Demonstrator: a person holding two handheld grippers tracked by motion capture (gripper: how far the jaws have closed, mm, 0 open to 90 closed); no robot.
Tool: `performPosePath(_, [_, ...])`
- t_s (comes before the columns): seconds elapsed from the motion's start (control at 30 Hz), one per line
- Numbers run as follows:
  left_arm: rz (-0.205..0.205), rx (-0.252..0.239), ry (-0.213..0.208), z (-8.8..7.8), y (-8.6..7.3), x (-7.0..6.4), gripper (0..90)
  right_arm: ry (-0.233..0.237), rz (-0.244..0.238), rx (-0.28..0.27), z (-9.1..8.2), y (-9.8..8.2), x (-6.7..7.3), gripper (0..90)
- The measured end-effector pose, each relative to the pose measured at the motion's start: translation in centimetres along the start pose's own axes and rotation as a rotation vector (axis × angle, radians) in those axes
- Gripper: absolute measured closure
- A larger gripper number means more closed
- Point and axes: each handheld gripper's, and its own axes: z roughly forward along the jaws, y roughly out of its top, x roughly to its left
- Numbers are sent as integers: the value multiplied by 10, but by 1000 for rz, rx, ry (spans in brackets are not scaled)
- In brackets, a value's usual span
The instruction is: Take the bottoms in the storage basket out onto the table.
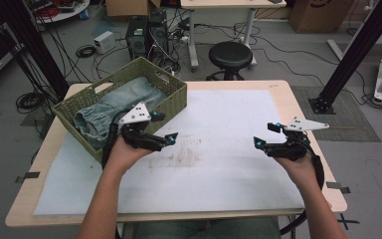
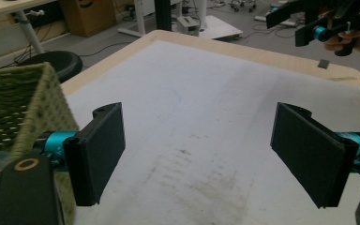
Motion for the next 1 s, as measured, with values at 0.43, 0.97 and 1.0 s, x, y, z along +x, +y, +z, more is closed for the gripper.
performPosePath(0.43, [-45, 40, 146, -44, 31, 74, 178, 3, -3, 26, 6, -3, 0, 202])
performPosePath(0.97, [-184, 248, 281, -30, -18, 151, 178, 5, -14, 50, 10, -7, 1, 202])
performPosePath(1.0, [-184, 272, 290, -28, -21, 156, 178, 5, -13, 52, 10, -7, 1, 203])
